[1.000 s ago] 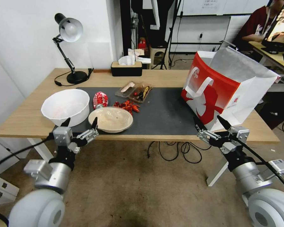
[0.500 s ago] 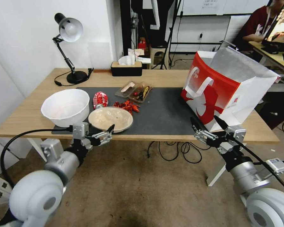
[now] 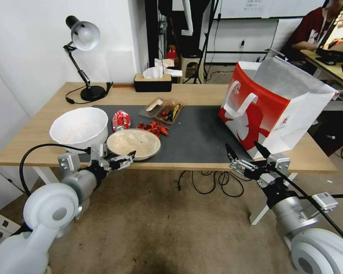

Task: Pick up the trash from the table and place it into the takeout bag.

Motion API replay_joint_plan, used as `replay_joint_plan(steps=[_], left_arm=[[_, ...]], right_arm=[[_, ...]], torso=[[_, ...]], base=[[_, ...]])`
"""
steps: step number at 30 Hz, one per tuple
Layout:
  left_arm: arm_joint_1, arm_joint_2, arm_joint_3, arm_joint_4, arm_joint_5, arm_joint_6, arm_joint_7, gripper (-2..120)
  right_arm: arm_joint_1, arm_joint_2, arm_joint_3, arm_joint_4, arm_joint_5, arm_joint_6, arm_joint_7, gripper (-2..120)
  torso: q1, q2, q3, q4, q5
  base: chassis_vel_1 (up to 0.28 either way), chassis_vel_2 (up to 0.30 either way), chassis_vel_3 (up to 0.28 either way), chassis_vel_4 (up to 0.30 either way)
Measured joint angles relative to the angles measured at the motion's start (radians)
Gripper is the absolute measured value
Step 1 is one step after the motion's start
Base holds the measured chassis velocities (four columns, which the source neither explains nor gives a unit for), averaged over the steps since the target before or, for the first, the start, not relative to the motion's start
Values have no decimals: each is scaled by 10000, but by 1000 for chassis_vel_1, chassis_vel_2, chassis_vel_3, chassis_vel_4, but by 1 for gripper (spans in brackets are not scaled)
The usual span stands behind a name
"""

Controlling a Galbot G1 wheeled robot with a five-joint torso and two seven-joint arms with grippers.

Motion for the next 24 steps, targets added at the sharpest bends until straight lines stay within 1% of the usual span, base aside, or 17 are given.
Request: replay_joint_plan(steps=[7,9,11,12,13,14,16,17,18,20,21,23,24], left_arm=[[-127,-3,182,444,58,-7,8,100],[-175,-23,232,599,84,-20,28,94],[-188,-28,247,631,96,-25,42,93],[-216,-44,281,687,123,-34,68,86],[-238,-55,302,710,137,-38,85,83],[-238,-55,302,710,137,-38,85,83],[-297,-80,353,747,155,-50,122,72],[-319,-88,372,759,161,-59,129,69],[-319,-88,372,759,161,-59,129,69],[-356,-99,399,782,174,-80,136,59],[-367,-103,408,790,192,-88,144,52],[-372,-104,412,793,210,-93,156,50],[-376,-104,413,793,267,-103,192,43]], right_arm=[[150,7,-23,-128,0,-69,0,100],[216,5,-52,-230,0,-72,0,100],[232,5,-59,-248,0,-73,0,100],[277,7,-76,-290,1,-77,0,100],[296,8,-85,-308,1,-80,0,100],[296,8,-85,-308,1,-80,0,100],[352,2,-93,-375,5,-86,0,100],[368,-2,-94,-397,8,-88,0,100],[368,-2,-94,-397,8,-88,0,100],[389,-9,-94,-426,20,-91,0,100],[395,-11,-94,-434,23,-92,0,100],[398,-14,-93,-438,25,-93,0,100],[415,-23,-94,-451,30,-95,0,100]], torso=[[-1,0,0,1,0],[0,0,0,0,1],[0,0,0,0,1],[0,0,-2,1,1],[0,0,-1,1,0],[0,0,-1,1,0],[-1,0,-2,0,1],[-1,0,-2,0,1],[-1,0,-2,0,1],[0,0,-1,0,1],[-1,0,-1,0,1],[0,0,-1,0,1],[-1,0,-1,0,1]], base=[[0,0,0,0],[0,0,0,0],[0,0,0,0],[0,0,0,0],[0,0,0,0],[0,0,0,0],[0,0,0,0],[0,0,0,0],[0,0,0,0],[0,0,0,0],[0,0,0,0],[0,0,0,0],[0,0,0,0]])
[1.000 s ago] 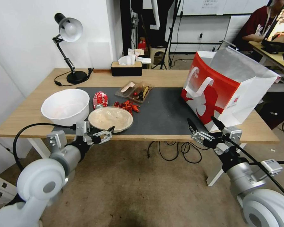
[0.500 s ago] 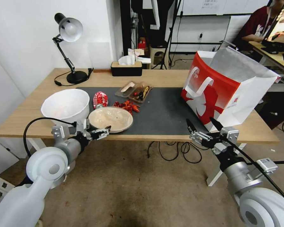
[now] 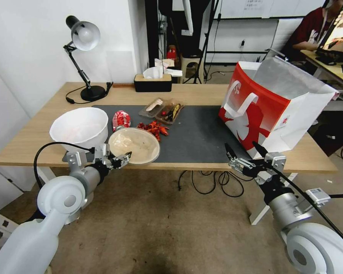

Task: Pick up the trash from the table and place it into the takeout bag.

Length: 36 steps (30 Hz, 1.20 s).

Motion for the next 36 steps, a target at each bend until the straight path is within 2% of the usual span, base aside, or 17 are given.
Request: replay_joint_plan(steps=[1,3,5,7,8,11,13,17,25,31,36], left_arm=[[0,0,0,0,0,0,0,43],[21,6,-18,-28,76,-17,58,30],[35,7,-25,-41,91,-27,74,27],[76,13,-63,-81,120,-59,112,15],[76,13,-63,-81,120,-59,112,15],[103,17,-108,-122,136,-81,134,3],[108,17,-116,-128,145,-89,138,0],[117,18,-129,-143,158,-98,142,0],[348,154,-500,-640,178,-74,246,0],[522,755,-1124,-1733,-121,31,323,0],[502,1090,-1399,-2244,-398,44,296,0]], right_arm=[[0,0,0,0,0,0,0,100],[51,-14,-2,-18,14,-5,2,100],[61,-20,-2,-20,21,-7,3,100],[79,-32,-2,-29,30,-11,6,100],[79,-32,-2,-29,30,-11,6,100],[84,-33,-2,-36,33,-13,8,100],[84,-33,0,-37,34,-14,9,100],[88,-38,8,-37,37,-15,10,100],[90,-89,77,-69,98,-60,17,100],[156,-116,54,-132,59,-211,24,100],[167,-109,44,-138,24,-248,29,100]], torso=[[0,0,0,0,0],[1,0,0,-1,0],[0,0,0,0,0],[0,0,0,-1,0],[0,0,0,-1,0],[0,0,0,-1,0],[0,0,-1,-1,0],[0,0,0,-1,0],[0,0,0,0,-1],[0,0,0,1,0],[-1,0,0,1,-2]], base=[[0,0,0,0],[0,0,0,0],[0,0,0,0],[0,0,0,0],[0,0,0,0],[0,0,0,0],[0,0,0,0],[0,0,0,0],[0,0,0,0],[0,0,0,0],[0,0,0,0]])
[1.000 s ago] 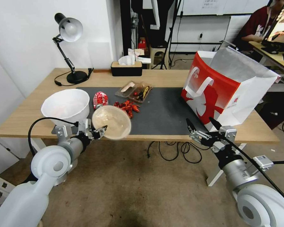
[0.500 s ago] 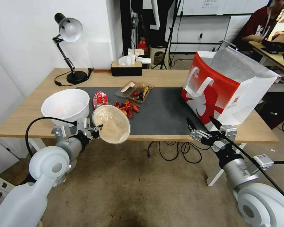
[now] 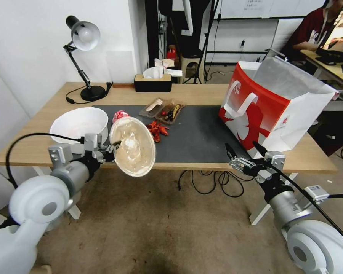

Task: Pick up the trash from the table and place it into the takeout bag.

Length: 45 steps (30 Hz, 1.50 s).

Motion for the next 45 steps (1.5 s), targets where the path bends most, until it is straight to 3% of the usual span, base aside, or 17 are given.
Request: replay_joint_plan(steps=[5,8,9,14,15,17,18,19,20,21,22,23,26,27,30,35,45], left_arm=[[-694,611,-186,-394,-622,-12,-49,0],[-2056,1297,110,-322,-1537,-25,-181,0],[-3247,1743,585,31,-2113,-34,-267,0],[-4925,2235,1615,670,-2668,-47,-341,0],[-6136,2424,2475,1073,-2883,-59,-346,0],[-7325,2491,3408,1461,-3012,-70,-344,0],[-7325,2491,3408,1461,-3012,-70,-344,0],[-8346,2461,4255,1810,-3129,-73,-342,0],[-8702,2416,4556,1939,-3180,-74,-342,0],[-9477,2292,5143,2220,-3273,-73,-345,0],[-9477,2292,5143,2220,-3273,-73,-345,0],[-10596,2078,5886,2582,-3367,-74,-345,0],[-12323,1518,7150,3213,-3506,-85,-337,0],[-12323,1518,7150,3213,-3506,-85,-337,0],[-13657,759,8374,3917,-3555,-85,-261,0],[-15146,-366,9416,4934,-3521,-88,-134,0],[-16446,-2484,10142,6454,-3346,-252,-114,0]], right_arm=[[-100,6,10,-86,-182,-13,2,100],[-138,35,11,-137,-452,-15,2,100],[-138,51,12,-137,-508,-18,3,100],[-142,54,9,-137,-534,-31,1,100],[-146,51,14,-137,-534,-38,0,100],[-147,50,30,-137,-535,-49,0,100],[-147,50,30,-137,-535,-49,0,100],[-143,54,35,-146,-535,-70,-2,100],[-141,61,35,-156,-535,-78,-2,100],[-130,79,31,-178,-541,-88,-3,100],[-130,79,31,-178,-541,-88,-3,100],[-124,110,20,-212,-566,-111,-5,100],[-122,177,-5,-249,-630,-184,-11,100],[-122,177,-5,-249,-630,-184,-11,100],[-129,218,-8,-213,-673,-238,-20,100],[-214,218,107,79,-665,-313,-36,100],[-434,338,285,319,-680,-328,-86,100]], torso=[[-3,0,0,1,1],[-2,0,0,-1,1],[-2,0,0,-3,1],[-1,0,1,0,1],[0,0,1,0,1],[0,0,1,-4,5],[0,0,1,-4,5],[0,-2,2,-3,3],[0,-2,2,-2,2],[1,-3,2,0,1],[1,-3,2,0,1],[1,-3,2,1,-2],[1,-3,2,-2,7],[1,-3,2,-2,7],[1,-3,2,0,2],[2,-3,3,-1,6],[1,0,1,-1,4]], base=[[0,0,0,0],[0,0,0,0],[0,0,0,0],[0,0,0,0],[0,0,0,0],[0,0,0,0],[0,0,0,0],[0,0,0,0],[0,0,0,0],[0,0,0,0],[0,0,0,0],[0,0,0,0],[0,0,0,0],[0,0,0,0],[0,0,0,0],[0,0,0,0],[0,0,0,0]])
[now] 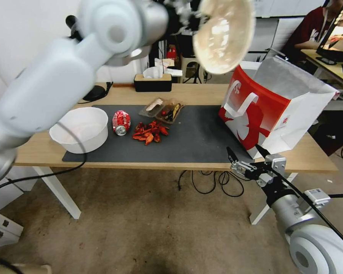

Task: Pick up the trash from the table and place it into the takeout bag.

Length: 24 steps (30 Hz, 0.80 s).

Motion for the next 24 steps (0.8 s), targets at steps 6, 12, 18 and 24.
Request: replay_joint_plan(steps=[6,12,18,24], left_arm=[[-609,-1225,485,1176,238,-138,128,0],[-1032,-2407,720,2069,514,-250,313,0],[-1269,-3999,783,3292,966,-392,438,0],[-1324,-4920,849,4700,1677,-561,693,0]], right_arm=[[9,141,-57,-24,-147,-2,-15,100],[-49,264,-82,-83,-285,-5,-20,100],[-55,360,-75,-129,-382,0,-27,100],[-5,383,-60,-140,-394,7,-30,100]], torso=[[0,0,0,0,0],[0,0,0,0,2],[-1,0,-1,-1,2],[-1,0,-1,-6,3]], base=[[0,0,0,0],[0,0,0,0],[0,0,0,0],[0,0,0,0]])
